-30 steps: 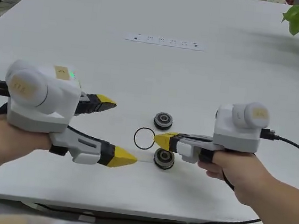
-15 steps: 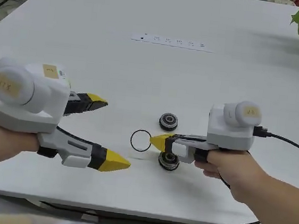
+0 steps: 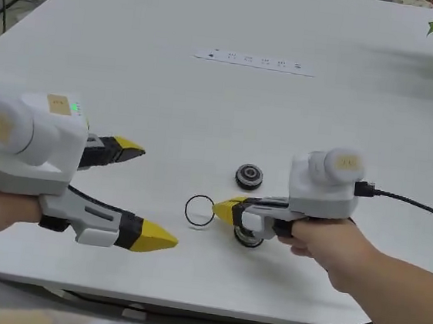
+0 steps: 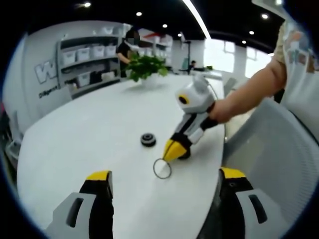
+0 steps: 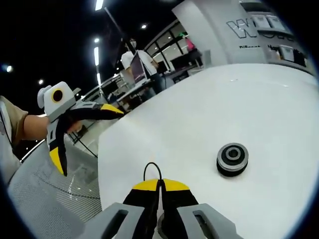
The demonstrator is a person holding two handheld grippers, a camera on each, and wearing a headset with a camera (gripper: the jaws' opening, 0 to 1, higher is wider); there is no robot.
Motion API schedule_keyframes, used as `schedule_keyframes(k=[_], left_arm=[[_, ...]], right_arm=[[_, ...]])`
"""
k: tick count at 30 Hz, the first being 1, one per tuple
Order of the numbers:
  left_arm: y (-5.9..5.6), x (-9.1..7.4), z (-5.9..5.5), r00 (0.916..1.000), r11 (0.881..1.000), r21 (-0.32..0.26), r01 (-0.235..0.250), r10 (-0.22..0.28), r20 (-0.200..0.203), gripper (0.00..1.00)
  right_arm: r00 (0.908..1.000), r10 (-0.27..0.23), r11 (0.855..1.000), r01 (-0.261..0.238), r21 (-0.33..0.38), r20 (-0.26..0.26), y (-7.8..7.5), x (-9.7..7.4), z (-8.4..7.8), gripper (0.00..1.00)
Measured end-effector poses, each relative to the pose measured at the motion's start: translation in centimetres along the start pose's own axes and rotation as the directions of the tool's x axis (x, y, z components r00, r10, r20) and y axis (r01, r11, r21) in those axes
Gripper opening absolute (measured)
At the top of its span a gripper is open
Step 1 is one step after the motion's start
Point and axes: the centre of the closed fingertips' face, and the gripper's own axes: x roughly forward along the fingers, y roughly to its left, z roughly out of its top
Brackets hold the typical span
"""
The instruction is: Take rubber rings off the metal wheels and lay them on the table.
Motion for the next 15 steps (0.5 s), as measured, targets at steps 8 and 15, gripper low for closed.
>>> schedule_keyframes(k=[8, 15], left_arm=[[-0.17, 0.02, -0.21, 1.0, 1.0, -0.007, 0.006, -0.006, -0.006, 0.88], [-0.2, 0.06, -0.31, 0.9999, 1.0, -0.007, 0.011, -0.011, -0.014, 0.87]], right_arm=[[0.9994, -0.006, 0.997, 0.003, -0.073, -0.034, 0.32, 0.36, -0.39, 0.02], [0.9991, -0.015, 0.995, 0.011, -0.104, -0.04, 0.28, 0.28, -0.43, 0.09]])
